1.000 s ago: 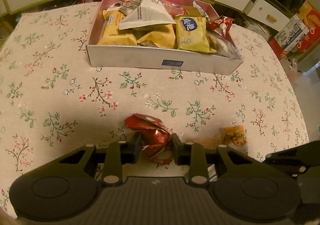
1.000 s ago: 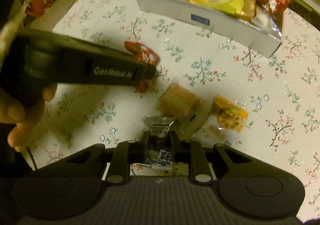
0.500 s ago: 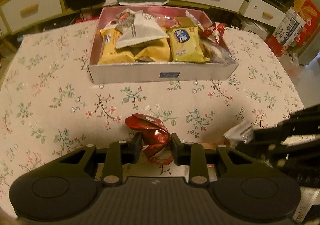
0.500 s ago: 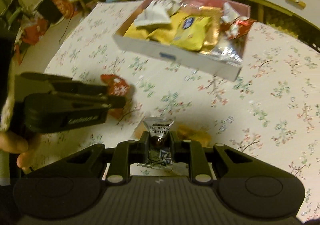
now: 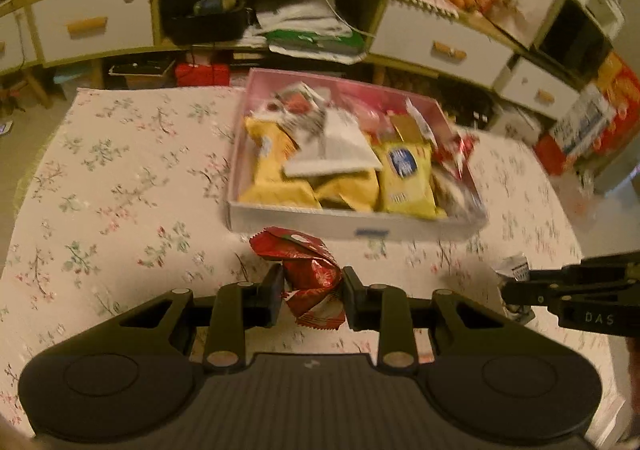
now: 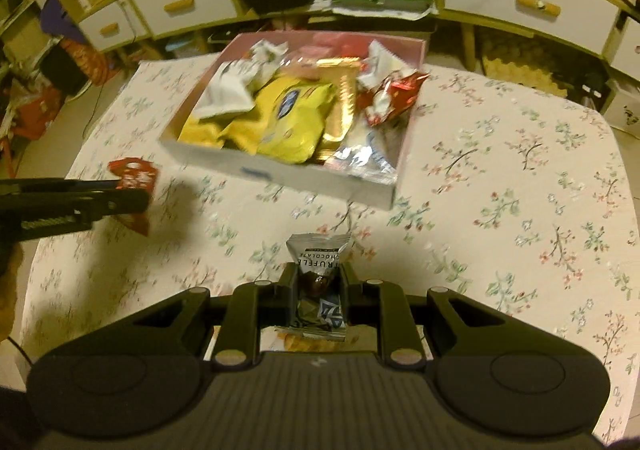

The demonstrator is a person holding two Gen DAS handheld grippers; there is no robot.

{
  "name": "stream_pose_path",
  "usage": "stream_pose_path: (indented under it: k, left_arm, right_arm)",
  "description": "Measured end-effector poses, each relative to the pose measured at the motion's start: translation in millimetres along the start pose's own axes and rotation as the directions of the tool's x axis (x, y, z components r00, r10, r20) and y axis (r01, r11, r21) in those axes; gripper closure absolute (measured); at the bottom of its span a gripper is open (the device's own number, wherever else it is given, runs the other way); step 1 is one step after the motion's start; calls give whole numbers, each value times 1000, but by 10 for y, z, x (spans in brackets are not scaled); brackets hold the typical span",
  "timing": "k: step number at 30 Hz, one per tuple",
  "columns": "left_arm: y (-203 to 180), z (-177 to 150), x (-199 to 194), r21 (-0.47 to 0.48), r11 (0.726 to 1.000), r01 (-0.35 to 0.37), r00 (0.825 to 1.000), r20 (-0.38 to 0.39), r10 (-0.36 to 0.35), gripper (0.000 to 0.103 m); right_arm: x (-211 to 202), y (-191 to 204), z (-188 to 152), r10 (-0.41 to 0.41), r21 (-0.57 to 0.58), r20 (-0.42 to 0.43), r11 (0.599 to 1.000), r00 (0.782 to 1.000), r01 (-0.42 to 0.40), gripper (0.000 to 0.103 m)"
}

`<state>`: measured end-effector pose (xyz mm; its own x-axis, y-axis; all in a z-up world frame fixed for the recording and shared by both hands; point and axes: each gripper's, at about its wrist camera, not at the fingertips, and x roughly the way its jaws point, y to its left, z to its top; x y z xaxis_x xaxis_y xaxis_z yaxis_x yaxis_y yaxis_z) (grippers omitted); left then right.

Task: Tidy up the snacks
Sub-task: 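Carry both held snacks over the pink box, lower them in and release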

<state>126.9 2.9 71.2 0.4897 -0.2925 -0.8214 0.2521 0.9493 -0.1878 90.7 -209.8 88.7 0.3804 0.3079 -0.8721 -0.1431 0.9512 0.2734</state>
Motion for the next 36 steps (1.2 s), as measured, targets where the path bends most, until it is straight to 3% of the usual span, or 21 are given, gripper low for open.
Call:
stream_pose_path:
  k: [8,20,27,36]
  left_arm:
    - [171,296,-67,-51,998,48,996,71,-44,68]
    - [216,939,277,-51,994,93,981,174,-83,68]
    - [-17,1058,666,-55,977,204,969,153,-194,68]
    - [-56,1132,1029,-90,981,170,982,97,-162,67]
  right_arm:
    - [49,-108,223,4,31,54,1000,999,-6,84]
    - [182,-188,689,6,51,160,999,987,-14,84]
    - [331,-279,975,42,100,222,993,974,-65,84]
    - [552,-180,1090,121,113,264,981,957,-155,84]
